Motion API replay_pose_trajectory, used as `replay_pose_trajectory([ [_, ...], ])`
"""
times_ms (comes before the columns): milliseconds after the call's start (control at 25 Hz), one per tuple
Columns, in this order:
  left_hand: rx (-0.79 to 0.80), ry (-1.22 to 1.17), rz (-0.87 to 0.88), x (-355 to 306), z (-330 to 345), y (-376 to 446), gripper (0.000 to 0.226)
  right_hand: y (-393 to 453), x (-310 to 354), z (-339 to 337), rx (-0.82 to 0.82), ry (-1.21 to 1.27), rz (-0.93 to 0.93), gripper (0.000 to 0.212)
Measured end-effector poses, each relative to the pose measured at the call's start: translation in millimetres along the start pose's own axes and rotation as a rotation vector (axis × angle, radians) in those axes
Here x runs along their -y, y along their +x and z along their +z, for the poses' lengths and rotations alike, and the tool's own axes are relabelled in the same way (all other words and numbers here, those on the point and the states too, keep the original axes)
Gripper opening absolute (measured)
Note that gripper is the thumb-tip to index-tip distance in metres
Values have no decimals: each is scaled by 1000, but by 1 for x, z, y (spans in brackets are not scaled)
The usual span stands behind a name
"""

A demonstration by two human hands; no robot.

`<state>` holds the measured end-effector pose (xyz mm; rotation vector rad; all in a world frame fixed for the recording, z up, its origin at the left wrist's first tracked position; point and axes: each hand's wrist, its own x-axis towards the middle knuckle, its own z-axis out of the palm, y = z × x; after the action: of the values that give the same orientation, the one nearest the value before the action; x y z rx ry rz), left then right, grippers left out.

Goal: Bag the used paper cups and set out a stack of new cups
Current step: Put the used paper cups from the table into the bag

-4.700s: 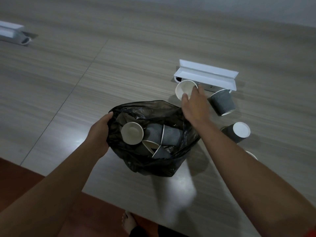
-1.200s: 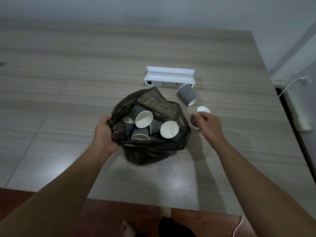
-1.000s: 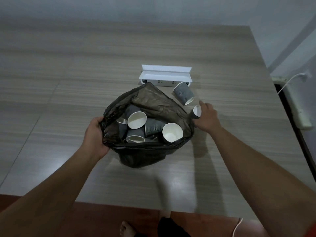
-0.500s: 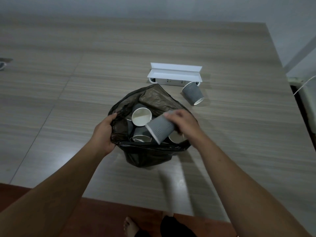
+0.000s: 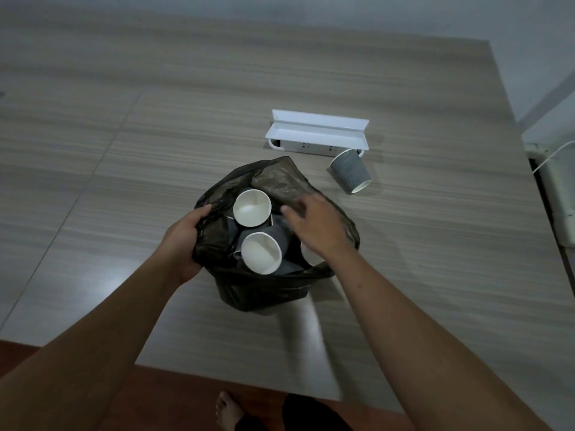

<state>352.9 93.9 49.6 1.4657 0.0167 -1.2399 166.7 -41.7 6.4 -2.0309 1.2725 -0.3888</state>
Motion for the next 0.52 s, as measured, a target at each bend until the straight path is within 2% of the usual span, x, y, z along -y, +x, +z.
replay_pose_trajectory([
  [80,18,47,-25,-3,1,-1,28,30,-23,-26,-224,-18,59,42],
  [160,33,91,-50,-4,1,-2,31,65,-50,-47,-347,-96,194,55],
  [240,57,116,-67,-5,3,-2,30,97,-74,-54,-272,-181,348,68],
  [360,57,129,-73,-4,-4,-2,31,124,-97,-44,-102,-210,432,81],
  [520,39,128,-76,-3,-13,3,38,132,-115,-29,-144,-69,449,79],
])
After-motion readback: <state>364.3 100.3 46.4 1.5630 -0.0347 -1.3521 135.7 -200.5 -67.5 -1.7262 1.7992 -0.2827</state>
